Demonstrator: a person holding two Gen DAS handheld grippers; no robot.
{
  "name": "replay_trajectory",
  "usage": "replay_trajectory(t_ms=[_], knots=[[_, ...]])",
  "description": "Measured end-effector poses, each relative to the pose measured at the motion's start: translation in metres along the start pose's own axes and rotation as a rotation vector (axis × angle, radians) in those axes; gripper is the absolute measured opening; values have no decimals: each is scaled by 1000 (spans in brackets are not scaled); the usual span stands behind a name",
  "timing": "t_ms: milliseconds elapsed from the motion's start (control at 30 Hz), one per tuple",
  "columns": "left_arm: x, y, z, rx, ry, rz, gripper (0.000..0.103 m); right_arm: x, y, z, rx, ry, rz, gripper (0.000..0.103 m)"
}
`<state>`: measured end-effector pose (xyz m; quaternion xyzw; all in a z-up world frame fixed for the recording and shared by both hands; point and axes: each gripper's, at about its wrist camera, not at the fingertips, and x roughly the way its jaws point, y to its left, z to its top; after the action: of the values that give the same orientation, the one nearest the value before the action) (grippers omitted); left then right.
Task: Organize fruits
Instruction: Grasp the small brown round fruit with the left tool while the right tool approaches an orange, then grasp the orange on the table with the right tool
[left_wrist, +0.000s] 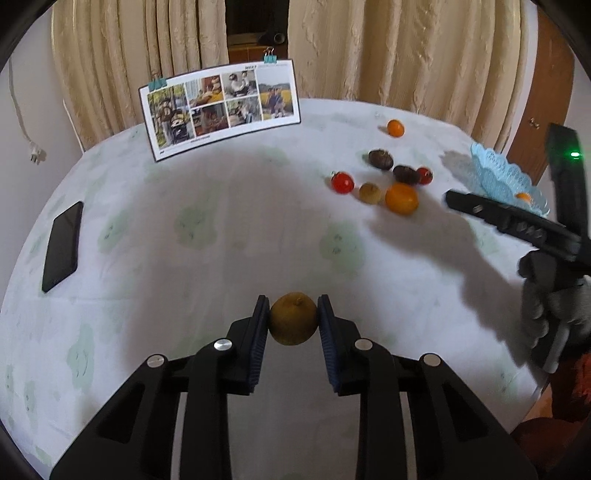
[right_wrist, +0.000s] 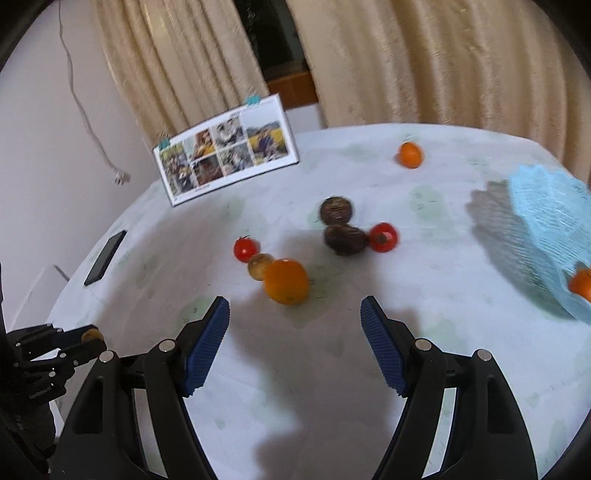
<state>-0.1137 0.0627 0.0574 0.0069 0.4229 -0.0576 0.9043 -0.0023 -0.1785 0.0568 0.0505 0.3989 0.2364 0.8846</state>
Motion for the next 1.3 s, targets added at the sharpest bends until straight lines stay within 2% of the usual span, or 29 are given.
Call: replay_trajectory(t_ms=[167, 300, 567, 633, 700, 1000, 1300], knots=[[7, -4, 11, -3, -12, -37, 27, 31, 6, 11, -20, 70, 8, 75], [13, -3, 18, -10, -21, -59, 27, 51, 4, 17, -22, 104, -5, 70], [22, -2, 29, -18, -28, -83, 27, 77, 3, 21, -40, 153, -5, 48], [24, -2, 31, -18, -27, -84, 27, 76, 3, 21, -43, 158, -6, 38], [26, -3, 33, -13, -25, -83, 27, 74, 1, 20, -31, 158, 1, 38], [26, -20, 44, 28, -35, -95, 27, 30, -25, 20, 53, 64, -4, 38], [27, -46, 56, 80, -45, -121, 27, -37, -79, 26, 180, -97, -90, 38]])
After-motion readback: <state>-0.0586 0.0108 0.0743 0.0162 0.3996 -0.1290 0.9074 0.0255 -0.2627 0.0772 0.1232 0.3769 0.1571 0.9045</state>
